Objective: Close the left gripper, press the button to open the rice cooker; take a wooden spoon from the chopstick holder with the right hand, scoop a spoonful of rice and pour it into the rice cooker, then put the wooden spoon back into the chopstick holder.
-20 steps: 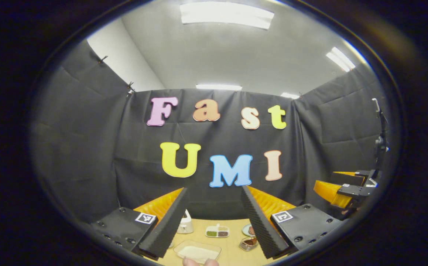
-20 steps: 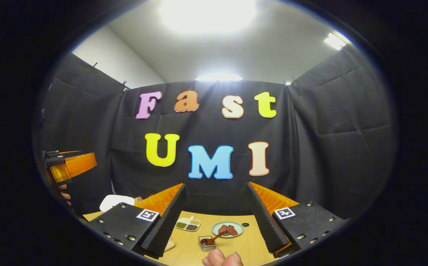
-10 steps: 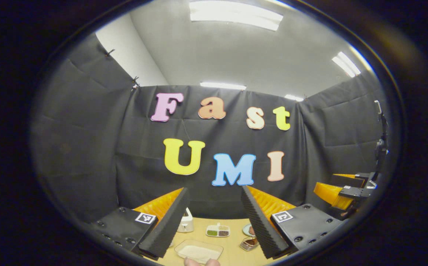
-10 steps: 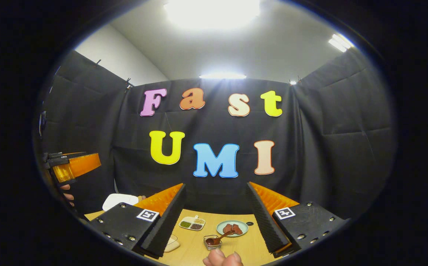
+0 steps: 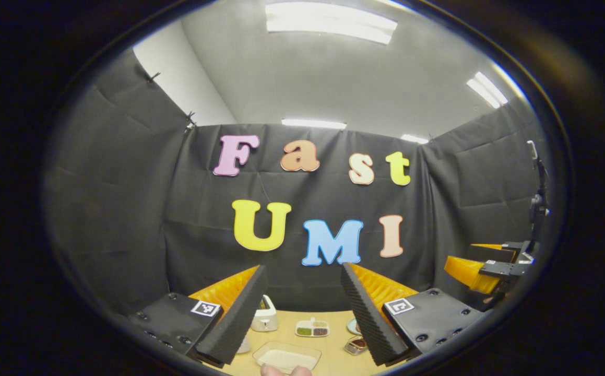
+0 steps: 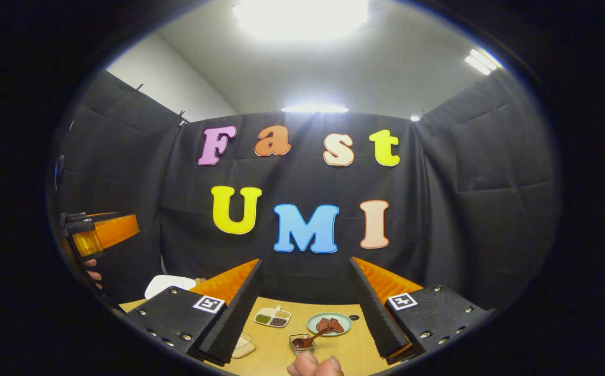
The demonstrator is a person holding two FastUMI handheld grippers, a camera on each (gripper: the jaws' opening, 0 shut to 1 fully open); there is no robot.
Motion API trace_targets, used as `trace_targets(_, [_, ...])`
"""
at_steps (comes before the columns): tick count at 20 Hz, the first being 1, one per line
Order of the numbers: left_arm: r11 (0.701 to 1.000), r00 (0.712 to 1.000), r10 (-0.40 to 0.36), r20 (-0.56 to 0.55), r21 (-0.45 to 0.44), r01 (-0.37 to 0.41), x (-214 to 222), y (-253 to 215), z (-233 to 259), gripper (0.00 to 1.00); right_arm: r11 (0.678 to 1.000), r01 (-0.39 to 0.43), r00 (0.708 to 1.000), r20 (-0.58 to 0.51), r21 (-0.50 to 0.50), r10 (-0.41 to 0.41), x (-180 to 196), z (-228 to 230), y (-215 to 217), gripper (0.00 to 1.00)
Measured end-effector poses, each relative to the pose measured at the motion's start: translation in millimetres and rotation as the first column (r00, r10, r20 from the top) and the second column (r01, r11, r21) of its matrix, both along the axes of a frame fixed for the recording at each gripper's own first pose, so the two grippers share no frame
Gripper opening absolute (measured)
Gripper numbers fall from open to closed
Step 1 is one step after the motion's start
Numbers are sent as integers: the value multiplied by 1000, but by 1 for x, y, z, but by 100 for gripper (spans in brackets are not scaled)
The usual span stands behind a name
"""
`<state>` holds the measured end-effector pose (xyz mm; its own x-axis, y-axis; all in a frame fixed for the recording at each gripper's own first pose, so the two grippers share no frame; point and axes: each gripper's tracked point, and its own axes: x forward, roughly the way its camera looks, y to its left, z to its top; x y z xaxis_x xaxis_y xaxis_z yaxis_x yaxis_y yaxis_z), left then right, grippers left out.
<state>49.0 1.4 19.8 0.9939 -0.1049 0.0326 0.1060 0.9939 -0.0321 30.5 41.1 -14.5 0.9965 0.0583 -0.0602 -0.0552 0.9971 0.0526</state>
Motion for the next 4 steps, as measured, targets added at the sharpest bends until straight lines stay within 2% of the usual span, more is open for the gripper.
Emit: trace_targets(4, [1000, 1000, 6, -5, -9, -6, 0, 9, -3, 98, 1000, -5, 1000, -1, 0, 5, 0, 2, 7, 98])
